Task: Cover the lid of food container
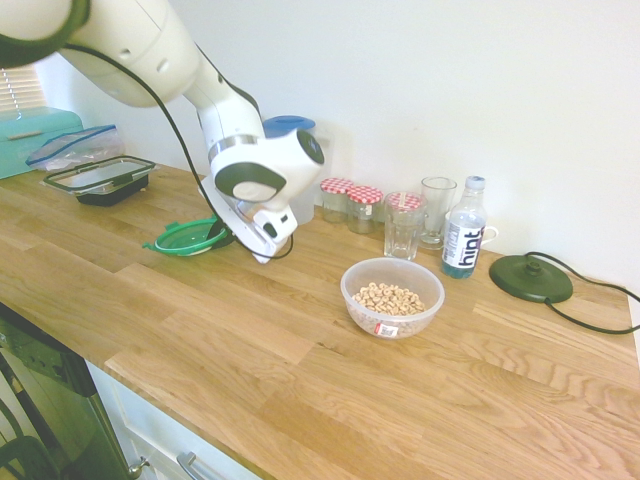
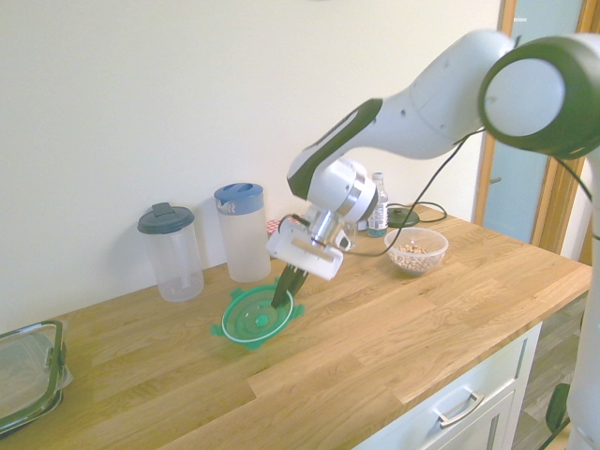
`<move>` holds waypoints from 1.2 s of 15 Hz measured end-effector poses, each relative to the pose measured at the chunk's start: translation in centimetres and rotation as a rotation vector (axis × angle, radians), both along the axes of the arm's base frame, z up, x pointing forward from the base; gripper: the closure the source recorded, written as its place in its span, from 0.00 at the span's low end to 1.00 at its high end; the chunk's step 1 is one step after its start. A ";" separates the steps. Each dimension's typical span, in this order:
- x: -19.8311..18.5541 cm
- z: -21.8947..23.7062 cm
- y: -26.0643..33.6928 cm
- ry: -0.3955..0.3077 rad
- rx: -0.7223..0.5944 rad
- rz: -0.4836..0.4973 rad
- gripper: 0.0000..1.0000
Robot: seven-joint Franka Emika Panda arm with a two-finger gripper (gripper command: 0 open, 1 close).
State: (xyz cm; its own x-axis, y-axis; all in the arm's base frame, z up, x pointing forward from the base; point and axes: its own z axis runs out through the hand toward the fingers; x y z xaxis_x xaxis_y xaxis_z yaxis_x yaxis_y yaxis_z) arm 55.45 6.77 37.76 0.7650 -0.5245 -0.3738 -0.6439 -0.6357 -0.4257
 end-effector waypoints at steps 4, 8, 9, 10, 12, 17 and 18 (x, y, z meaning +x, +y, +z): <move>-5.8 16.5 -2.2 0.032 -0.285 0.010 1.00; -9.1 24.5 -5.7 0.021 -0.577 -0.004 1.00; -8.7 24.1 -6.9 0.021 -0.652 -0.011 1.00; -7.9 23.6 -8.3 0.021 -0.724 -0.020 1.00; -6.4 22.6 -10.2 0.016 -0.864 -0.023 1.00; -5.4 22.6 -10.4 0.003 -1.205 -0.051 1.00; -5.2 22.5 -10.7 0.004 -1.269 -0.065 1.00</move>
State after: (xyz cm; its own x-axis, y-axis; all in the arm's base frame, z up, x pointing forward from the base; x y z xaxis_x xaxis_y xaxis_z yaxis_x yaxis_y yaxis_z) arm 50.21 -3.96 60.24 0.7242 -0.5509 0.4147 -0.6893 -0.5613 0.4581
